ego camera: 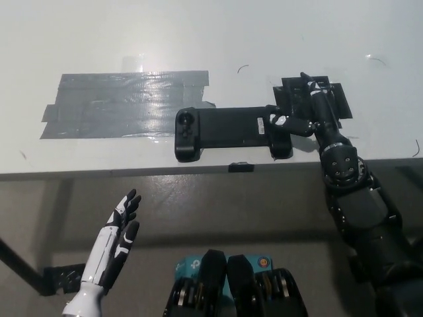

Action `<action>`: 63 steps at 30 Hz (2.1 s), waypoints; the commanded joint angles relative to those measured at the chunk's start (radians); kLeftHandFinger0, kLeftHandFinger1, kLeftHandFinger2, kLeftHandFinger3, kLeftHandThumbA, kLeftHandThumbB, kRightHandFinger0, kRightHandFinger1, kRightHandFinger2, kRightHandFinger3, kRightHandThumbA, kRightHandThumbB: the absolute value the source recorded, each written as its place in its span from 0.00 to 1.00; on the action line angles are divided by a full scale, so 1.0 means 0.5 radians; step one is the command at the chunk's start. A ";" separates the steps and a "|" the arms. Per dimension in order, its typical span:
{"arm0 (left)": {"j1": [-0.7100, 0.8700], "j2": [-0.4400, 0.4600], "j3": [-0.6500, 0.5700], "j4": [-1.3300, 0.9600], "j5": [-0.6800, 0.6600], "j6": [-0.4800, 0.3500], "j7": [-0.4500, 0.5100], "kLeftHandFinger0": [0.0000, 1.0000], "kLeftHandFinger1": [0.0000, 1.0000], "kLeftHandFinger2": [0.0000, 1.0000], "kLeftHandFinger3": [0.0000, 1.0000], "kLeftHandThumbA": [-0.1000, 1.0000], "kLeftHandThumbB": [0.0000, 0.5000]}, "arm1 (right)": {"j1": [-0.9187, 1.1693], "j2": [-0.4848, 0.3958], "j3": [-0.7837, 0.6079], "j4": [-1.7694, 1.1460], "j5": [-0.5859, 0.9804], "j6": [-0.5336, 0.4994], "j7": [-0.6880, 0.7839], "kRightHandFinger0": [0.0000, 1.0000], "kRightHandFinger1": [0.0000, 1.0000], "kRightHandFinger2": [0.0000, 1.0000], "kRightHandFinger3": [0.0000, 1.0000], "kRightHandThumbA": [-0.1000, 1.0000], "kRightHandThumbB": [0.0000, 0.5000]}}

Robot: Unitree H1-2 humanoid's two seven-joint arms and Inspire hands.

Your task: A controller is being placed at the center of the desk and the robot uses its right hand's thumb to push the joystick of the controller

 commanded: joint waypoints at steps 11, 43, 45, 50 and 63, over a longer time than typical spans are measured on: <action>-0.031 0.015 0.015 -0.072 -0.032 -0.036 -0.012 1.00 1.00 1.00 1.00 0.99 0.12 | -0.123 -0.027 -0.127 0.051 0.070 -0.370 -0.305 1.00 1.00 1.00 1.00 0.43 0.00; -0.070 0.027 0.007 -0.068 -0.036 -0.030 -0.030 1.00 1.00 1.00 1.00 0.99 0.09 | 0.175 0.032 -0.103 -1.690 0.343 -0.105 0.137 1.00 1.00 1.00 1.00 1.00 0.61; -0.081 0.028 0.008 -0.064 -0.035 -0.033 -0.028 1.00 1.00 1.00 1.00 0.99 0.09 | 0.257 0.033 -0.085 -1.878 0.377 -0.044 0.168 1.00 1.00 1.00 1.00 1.00 0.64; -0.108 0.040 0.016 -0.061 -0.031 -0.025 -0.027 1.00 1.00 1.00 1.00 0.99 0.10 | 0.528 0.013 -0.001 -2.199 0.359 -0.032 0.226 1.00 1.00 1.00 1.00 1.00 0.62; -0.091 0.025 0.016 -0.037 -0.053 -0.037 -0.025 1.00 1.00 1.00 1.00 0.99 0.08 | 1.331 -0.053 0.229 -2.385 0.251 -0.073 0.343 1.00 1.00 1.00 1.00 1.00 0.47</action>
